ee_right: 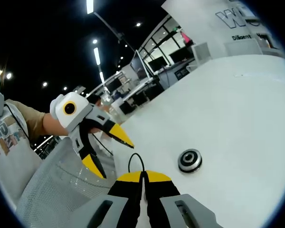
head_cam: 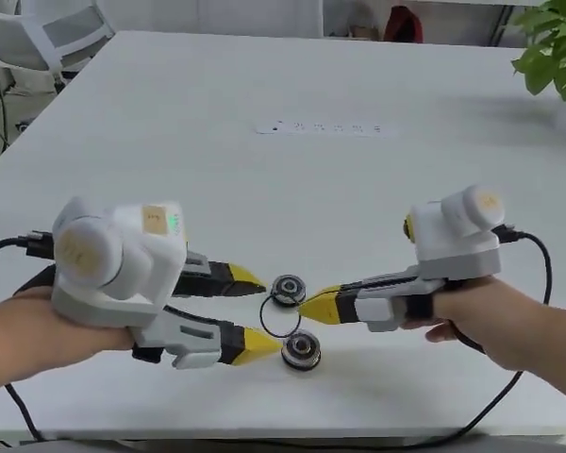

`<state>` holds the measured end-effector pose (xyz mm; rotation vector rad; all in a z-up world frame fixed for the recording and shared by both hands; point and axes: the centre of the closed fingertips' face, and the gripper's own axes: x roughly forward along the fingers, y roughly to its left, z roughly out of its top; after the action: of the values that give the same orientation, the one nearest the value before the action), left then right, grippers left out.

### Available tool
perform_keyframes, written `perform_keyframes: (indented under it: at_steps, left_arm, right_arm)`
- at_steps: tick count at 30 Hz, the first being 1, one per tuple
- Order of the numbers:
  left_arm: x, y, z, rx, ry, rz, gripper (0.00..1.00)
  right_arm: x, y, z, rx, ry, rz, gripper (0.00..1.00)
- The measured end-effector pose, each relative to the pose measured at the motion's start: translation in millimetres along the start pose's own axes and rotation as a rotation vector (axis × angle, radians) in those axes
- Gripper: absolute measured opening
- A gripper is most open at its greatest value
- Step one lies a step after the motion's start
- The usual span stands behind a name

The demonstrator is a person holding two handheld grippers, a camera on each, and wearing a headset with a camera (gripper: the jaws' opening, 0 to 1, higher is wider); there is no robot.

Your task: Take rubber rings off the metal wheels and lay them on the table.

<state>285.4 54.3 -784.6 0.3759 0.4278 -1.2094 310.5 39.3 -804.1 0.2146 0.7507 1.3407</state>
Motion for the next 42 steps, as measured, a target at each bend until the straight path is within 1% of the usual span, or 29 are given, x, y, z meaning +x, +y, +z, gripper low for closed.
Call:
perform_keyframes:
  at_steps: [3, 10, 14, 17, 25, 29, 30, 32, 33, 35, 38, 42]
  left_arm:
    - [-4.6, 3.7, -5.0, -0.01, 0.0, 0.019, 0.44]
    - [-13.4, 7.4, -18.4, -0.038, 0.019, 0.034, 0.48]
    - [-18.6, 9.5, -25.1, -0.048, 0.028, 0.047, 0.5]
    - [-21.2, 11.1, -27.1, -0.052, 0.027, 0.058, 0.53]
    - [-26.1, 10.7, -33.2, -0.062, 0.035, 0.067, 0.53]
    - [-28.5, 11.2, -35.7, -0.068, 0.037, 0.072, 0.53]
    - [-29.0, 11.2, -36.4, -0.069, 0.039, 0.073, 0.53]
    - [-29.7, 11.2, -37.4, -0.069, 0.041, 0.074, 0.53]
    - [-30.0, 11.2, -37.7, -0.071, 0.041, 0.074, 0.53]
    - [-30.3, 11.3, -38.1, -0.073, 0.04, 0.075, 0.53]
    - [-30.4, 11.2, -38.5, -0.074, 0.041, 0.076, 0.53]
    - [-29.7, 11.2, -39.2, -0.074, 0.043, 0.074, 0.53]
  right_arm:
    - [3.7, -1.6, 2.1, -0.002, 0.005, 0.0, 0.0]
    - [13.5, -6.4, 3.7, 0.006, 0.016, 0.0, 0.0]
    - [20.8, -4.7, 1.8, 0.008, 0.029, 0.007, 0.0]
    - [26.0, -4.2, -0.8, 0.006, 0.043, 0.011, 0.0]
    - [36.6, -5.9, -5.8, 0.007, 0.071, 0.006, 0.0]
    - [40.7, -10.4, -9.7, 0.015, 0.082, -0.017, 0.0]
    - [42.2, -12.8, -13.3, 0.017, 0.095, -0.031, 0.0]
    - [43.8, -13.5, -16.9, 0.023, 0.109, -0.034, 0.0]
    - [44.5, -15.4, -20.3, 0.026, 0.123, -0.045, 0.0]
    - [45.7, -14.7, -23.0, 0.019, 0.133, -0.041, 0.0]
    - [46.7, -14.8, -26.3, 0.016, 0.148, -0.049, 0.0]
    - [47.7, -19.1, -28.6, 0.011, 0.156, -0.07, 0.0]
